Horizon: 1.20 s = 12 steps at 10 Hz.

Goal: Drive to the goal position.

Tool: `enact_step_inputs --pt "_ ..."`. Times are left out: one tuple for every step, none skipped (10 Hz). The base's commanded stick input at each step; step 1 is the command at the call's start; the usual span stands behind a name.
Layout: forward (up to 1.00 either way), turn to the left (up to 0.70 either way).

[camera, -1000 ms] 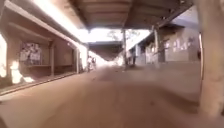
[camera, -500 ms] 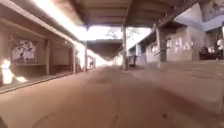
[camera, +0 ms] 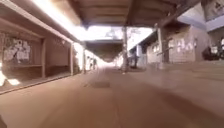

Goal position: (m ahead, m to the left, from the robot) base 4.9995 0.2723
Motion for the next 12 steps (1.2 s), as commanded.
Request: enact_step_inputs --pt "0.85 0.00" --pt "0.85 0.00" --pt "0.85 0.00" --pt "0.85 0.00" --pt "0.85 0.00" --pt "0.85 0.00" --pt "0.85 0.00" --pt "0.85 0.00" --pt "0.85 0.00" --pt "0.85 0.00" --pt "0.85 0.00" --pt "0.85 0.00"
